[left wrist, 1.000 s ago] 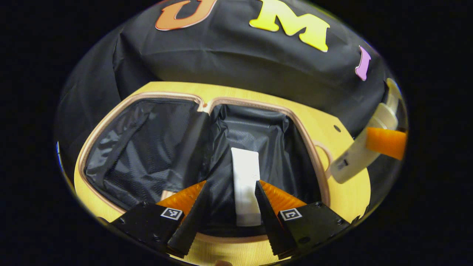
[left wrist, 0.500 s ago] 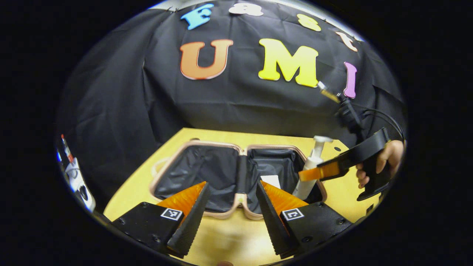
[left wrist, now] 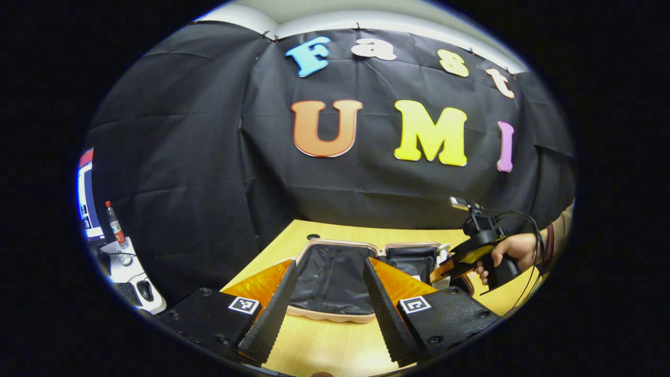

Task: First open the suitcase, pack the skin care products into it, and then close the suitcase.

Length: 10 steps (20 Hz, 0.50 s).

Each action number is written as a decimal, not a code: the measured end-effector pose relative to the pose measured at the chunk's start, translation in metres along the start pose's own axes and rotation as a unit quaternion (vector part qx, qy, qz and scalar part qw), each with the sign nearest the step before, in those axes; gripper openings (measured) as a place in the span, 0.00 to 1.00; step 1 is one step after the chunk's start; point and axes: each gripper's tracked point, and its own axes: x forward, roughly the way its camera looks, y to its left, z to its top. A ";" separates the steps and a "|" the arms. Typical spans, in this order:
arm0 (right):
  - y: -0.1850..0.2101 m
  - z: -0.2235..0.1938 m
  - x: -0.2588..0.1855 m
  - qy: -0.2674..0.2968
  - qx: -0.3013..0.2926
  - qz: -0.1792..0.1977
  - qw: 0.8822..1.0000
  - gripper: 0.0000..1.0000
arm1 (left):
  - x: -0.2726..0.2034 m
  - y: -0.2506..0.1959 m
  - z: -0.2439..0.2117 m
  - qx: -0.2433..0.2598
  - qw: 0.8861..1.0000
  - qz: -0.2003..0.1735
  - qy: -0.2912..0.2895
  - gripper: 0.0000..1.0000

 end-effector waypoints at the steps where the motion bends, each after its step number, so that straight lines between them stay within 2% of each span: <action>1: 0.002 -0.006 0.007 0.017 0.010 0.000 1.000 0.49 | 0.000 0.009 0.002 -0.007 1.000 0.005 0.000 0.82; 3: 0.002 -0.016 0.011 0.040 0.037 0.001 0.999 0.49 | 0.005 0.030 0.005 -0.008 1.000 0.022 -0.007 0.82; 6: -0.001 -0.013 0.017 0.036 0.050 0.001 0.998 0.49 | 0.016 0.062 0.005 -0.001 0.999 0.044 -0.004 0.82; 10: -0.012 -0.019 0.017 0.047 0.053 -0.019 0.997 0.49 | 0.043 0.088 0.009 -0.047 0.998 0.050 -0.009 0.83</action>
